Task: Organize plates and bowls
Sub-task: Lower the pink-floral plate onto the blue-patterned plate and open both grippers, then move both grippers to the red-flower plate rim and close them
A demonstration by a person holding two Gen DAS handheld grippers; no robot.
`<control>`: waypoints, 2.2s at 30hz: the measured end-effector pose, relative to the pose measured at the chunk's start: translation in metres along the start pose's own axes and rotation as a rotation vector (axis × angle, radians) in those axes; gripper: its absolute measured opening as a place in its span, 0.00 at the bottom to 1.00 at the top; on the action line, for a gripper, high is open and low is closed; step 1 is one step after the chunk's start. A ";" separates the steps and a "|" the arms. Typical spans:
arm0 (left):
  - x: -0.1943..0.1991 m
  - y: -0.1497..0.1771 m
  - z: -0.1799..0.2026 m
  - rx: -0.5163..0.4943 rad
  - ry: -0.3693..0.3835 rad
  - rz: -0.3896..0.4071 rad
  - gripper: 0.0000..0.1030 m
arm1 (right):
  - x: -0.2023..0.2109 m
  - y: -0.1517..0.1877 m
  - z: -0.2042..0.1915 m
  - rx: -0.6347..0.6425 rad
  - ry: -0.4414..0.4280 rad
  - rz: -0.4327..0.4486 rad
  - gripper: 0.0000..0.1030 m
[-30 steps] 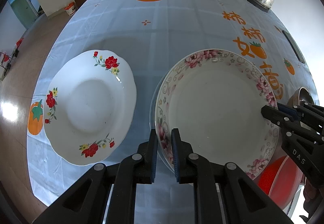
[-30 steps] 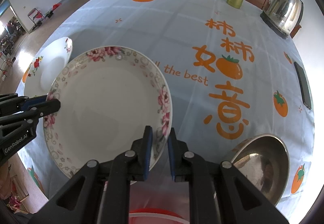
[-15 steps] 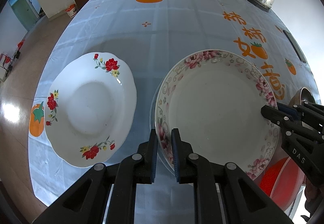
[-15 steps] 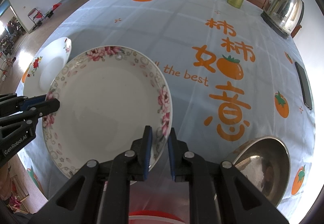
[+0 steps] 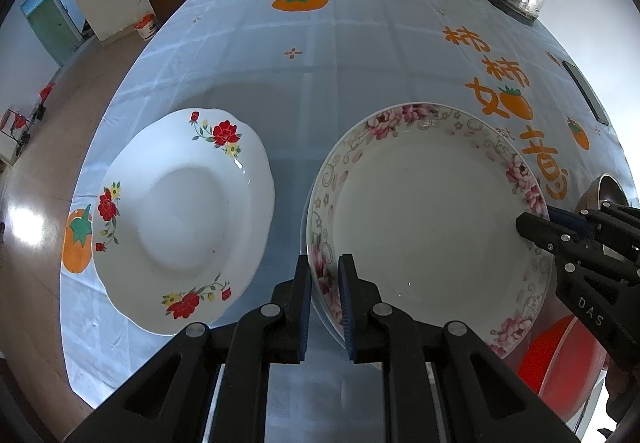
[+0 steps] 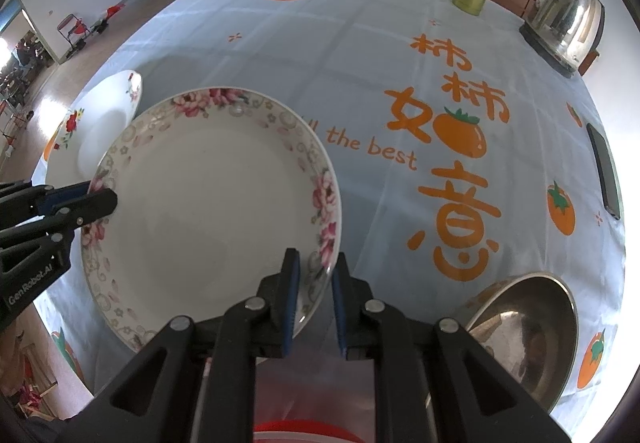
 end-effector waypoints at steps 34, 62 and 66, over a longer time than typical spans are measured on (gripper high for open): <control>-0.001 0.008 0.000 -0.015 -0.014 0.026 0.14 | 0.001 0.006 -0.004 0.029 0.045 -0.003 0.15; -0.002 0.012 0.004 -0.030 0.042 -0.012 0.39 | 0.010 0.009 -0.014 0.054 0.045 0.012 0.48; -0.001 0.012 0.002 -0.021 0.045 -0.013 0.39 | 0.011 0.009 -0.018 0.069 0.062 0.016 0.54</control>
Point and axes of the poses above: each gripper's, at about its wrist camera, not at the fingertips, and x roughly against the way its jaws point, z to its right, y to its underside, the point moved 2 cm from there along -x, roughly the way its jaws point, and after that the axes turned 15 degrees about -z, right-handed, at the moved point
